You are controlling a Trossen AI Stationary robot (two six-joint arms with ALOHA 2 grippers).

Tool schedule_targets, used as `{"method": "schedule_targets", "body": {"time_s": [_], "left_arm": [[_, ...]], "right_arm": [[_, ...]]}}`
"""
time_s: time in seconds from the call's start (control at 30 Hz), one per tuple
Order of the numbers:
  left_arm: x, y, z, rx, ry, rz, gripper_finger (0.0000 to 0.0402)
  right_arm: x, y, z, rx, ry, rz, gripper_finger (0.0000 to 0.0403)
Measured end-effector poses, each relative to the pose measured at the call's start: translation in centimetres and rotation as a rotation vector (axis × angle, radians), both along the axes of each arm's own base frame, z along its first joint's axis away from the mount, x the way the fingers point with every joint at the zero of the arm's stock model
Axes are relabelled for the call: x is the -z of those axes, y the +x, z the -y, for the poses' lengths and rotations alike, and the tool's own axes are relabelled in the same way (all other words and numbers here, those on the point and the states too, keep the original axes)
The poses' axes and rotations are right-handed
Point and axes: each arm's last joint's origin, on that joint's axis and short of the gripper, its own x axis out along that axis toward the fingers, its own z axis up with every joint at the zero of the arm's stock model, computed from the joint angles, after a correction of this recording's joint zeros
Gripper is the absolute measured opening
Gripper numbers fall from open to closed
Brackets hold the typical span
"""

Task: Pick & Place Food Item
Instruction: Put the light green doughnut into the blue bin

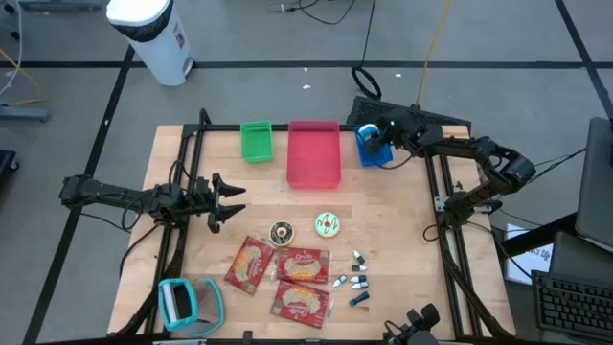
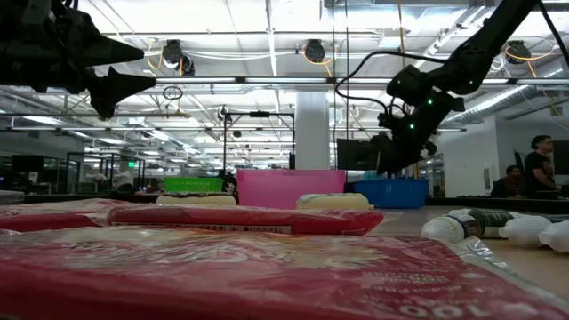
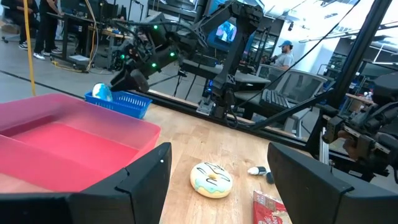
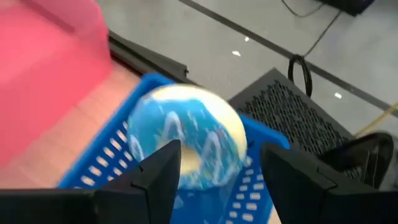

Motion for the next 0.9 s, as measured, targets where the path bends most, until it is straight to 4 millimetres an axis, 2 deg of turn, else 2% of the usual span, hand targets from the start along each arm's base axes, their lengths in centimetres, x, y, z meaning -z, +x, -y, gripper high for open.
{"method": "schedule_targets", "body": {"time_s": [0.27, 0.37, 0.5, 0.6, 0.7, 0.8, 0.9], "left_arm": [[0.0, 0.0, 0.0, 0.0, 0.0, -0.001, 0.0269], [0.0, 0.0, 0.0, 0.0, 0.0, -0.001, 0.0269], [0.0, 0.0, 0.0, 0.0, 0.0, 0.0, 0.0269], [0.0, 0.0, 0.0, 0.0, 0.0, 0.0, 0.0269], [0.0, 0.0, 0.0, 0.0, 0.0, -0.001, 0.0269], [0.0, 0.0, 0.0, 0.0, 0.0, 0.0, 0.0269], [0.0, 0.0, 0.0, 0.0, 0.0, 0.0, 0.0269]], "right_arm": [[-0.5, 0.2, 0.2, -0.032, -0.029, -0.014, 0.0204], [-1.1, 0.6, -0.5, -0.09, 0.014, 0.057, 0.0204], [-3.0, 1.5, -2.4, -0.241, 0.072, 0.218, 0.0202], [-4.6, 2.5, -4.6, -0.411, 0.145, 0.356, 0.0201], [-5.7, 4.2, -7.9, -0.567, 0.207, 0.42, 0.0201], [-5.3, 6.0, -11.9, -0.666, 0.254, 0.4, 0.02], [-3.9, 7.7, -16.3, -0.684, 0.241, 0.309, 0.02]]}}
